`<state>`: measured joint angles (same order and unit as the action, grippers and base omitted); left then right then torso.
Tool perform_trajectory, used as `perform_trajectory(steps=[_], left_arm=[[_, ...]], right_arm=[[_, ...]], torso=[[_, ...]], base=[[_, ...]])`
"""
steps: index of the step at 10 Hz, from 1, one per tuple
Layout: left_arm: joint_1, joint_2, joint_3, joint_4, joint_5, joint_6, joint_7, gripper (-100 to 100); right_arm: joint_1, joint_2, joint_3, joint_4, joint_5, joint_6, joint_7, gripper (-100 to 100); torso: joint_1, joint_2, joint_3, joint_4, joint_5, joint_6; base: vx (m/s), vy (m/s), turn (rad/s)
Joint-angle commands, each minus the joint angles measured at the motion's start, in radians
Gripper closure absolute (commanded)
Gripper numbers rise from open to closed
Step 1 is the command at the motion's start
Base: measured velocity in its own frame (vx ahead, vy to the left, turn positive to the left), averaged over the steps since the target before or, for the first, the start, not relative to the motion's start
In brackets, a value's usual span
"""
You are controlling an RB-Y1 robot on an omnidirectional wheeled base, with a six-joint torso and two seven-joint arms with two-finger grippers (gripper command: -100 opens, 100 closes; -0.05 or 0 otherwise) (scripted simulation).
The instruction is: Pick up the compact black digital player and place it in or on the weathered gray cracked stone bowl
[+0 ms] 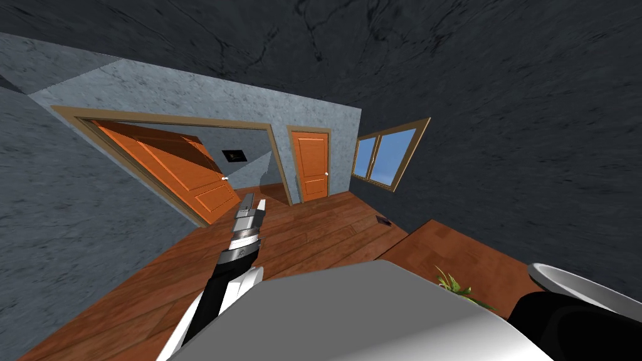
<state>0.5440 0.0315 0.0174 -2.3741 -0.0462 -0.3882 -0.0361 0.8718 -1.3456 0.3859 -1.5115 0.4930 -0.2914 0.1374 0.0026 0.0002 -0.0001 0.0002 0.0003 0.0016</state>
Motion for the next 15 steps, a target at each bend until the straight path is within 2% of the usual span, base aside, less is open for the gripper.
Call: perform_trajectory(steps=[1, 2, 5, 8, 15], left_arm=[[0.000, 0.000, 0.000, 0.000, 0.000, 0.000, 0.000, 0], [0.000, 0.000, 0.000, 0.000, 0.000, 0.000, 0.000, 0], [0.000, 0.000, 0.000, 0.000, 0.000, 0.000, 0.000, 0], [0.000, 0.000, 0.000, 0.000, 0.000, 0.000, 0.000, 0], [0.000, 0.000, 0.000, 0.000, 0.000, 0.000, 0.000, 0]], right_arm=[[0.000, 0.000, 0.000, 0.000, 0.000, 0.000, 0.000, 0], [0.008, -0.031, -0.016, -0.010, -0.008, -0.007, -0.008, 100], [0.025, -0.091, -0.046, -0.033, -0.021, -0.020, -0.022, 100], [0.050, -0.173, -0.083, -0.065, -0.038, -0.037, -0.039, 100], [0.090, -0.317, -0.154, -0.117, -0.070, -0.067, -0.073, 100]], torso=[[0.000, 0.000, 0.000, 0.000, 0.000, 0.000], [-0.001, 0.000, 0.000, 0.000, 0.000, 0.000], [-0.001, 0.009, 0.005, 0.002, 0.001, 0.001], [-0.002, 0.008, 0.005, 0.002, 0.001, 0.001], [-0.001, 0.009, 0.005, 0.002, 0.000, 0.000]], base=[[0.000, 0.000, 0.000], [-0.057, -0.009, -0.111], [-0.125, -0.016, -0.106], [-0.109, -0.035, -0.114], [-0.115, -0.035, -0.094]])
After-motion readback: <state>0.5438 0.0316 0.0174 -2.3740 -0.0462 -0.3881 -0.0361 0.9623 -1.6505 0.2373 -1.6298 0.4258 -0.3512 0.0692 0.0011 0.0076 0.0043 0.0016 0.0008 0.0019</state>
